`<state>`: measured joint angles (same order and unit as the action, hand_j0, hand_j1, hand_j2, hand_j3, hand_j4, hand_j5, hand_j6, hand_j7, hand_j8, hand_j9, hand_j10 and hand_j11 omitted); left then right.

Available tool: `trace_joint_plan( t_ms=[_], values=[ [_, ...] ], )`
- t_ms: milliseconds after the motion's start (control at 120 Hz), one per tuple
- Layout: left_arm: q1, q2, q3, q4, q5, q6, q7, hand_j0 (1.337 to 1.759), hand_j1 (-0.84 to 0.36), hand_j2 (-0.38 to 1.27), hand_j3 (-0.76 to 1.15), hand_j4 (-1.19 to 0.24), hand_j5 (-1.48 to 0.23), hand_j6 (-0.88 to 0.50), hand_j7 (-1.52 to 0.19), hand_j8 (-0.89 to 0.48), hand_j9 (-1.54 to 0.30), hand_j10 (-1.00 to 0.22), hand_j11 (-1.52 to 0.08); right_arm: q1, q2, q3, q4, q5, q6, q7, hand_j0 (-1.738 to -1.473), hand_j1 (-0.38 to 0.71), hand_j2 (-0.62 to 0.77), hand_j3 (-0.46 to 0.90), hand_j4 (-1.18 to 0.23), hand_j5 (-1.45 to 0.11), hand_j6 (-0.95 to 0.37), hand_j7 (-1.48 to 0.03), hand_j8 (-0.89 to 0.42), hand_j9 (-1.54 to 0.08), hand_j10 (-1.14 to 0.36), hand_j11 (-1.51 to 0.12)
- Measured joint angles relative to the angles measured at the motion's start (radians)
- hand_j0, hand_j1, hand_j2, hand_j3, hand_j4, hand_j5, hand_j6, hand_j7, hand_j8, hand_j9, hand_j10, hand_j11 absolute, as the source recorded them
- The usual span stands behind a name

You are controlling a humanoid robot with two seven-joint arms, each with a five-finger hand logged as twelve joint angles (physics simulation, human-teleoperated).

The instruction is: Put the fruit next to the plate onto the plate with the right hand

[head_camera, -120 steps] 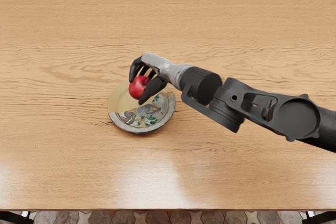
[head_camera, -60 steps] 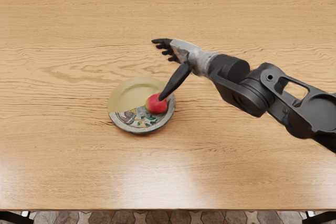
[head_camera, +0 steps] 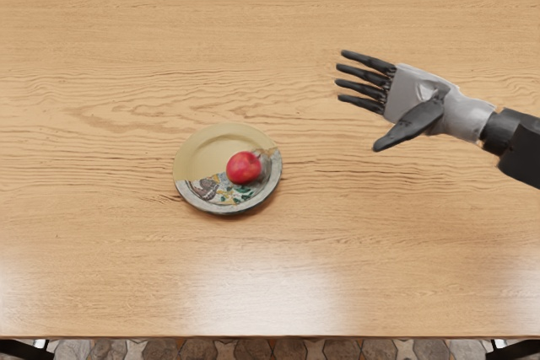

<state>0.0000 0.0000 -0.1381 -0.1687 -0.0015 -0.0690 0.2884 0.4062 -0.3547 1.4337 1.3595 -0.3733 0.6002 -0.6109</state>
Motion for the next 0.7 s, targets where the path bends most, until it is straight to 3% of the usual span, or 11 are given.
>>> trace_joint_plan(
  t_ms=[200,408,700],
  values=[
    [0.001,0.0,0.0,-0.002,0.0,0.0,0.0,1.658,0.34,0.0,0.0,-0.01,-0.01,-0.01,-0.01,-0.01,-0.01,-0.01,-0.01,-0.14,-0.025,0.056,-0.012,0.123,0.009,0.0,-1.658,-0.35,0.0,0.0,0.0,0.0,0.0,0.0,0.0,0.0,0.0,0.0],
    [-0.028,0.0,-0.003,-0.002,0.002,0.0,0.0,1.658,0.34,0.0,0.0,-0.01,-0.01,-0.01,-0.01,-0.01,-0.01,-0.01,-0.01,-0.183,-0.028,0.067,-0.014,0.166,0.011,0.0,-1.658,-0.35,0.0,0.0,0.0,0.0,0.0,0.0,0.0,0.0,0.0,0.0],
    [-0.034,0.0,-0.004,-0.002,0.003,0.0,0.0,1.658,0.34,0.0,0.0,-0.01,-0.01,-0.01,-0.01,-0.01,-0.01,-0.01,-0.01,-0.292,-0.083,0.196,-0.015,0.271,0.011,0.0,-1.658,-0.35,0.0,0.0,0.0,0.0,0.0,0.0,0.0,0.0,0.0,0.0]
  ],
)
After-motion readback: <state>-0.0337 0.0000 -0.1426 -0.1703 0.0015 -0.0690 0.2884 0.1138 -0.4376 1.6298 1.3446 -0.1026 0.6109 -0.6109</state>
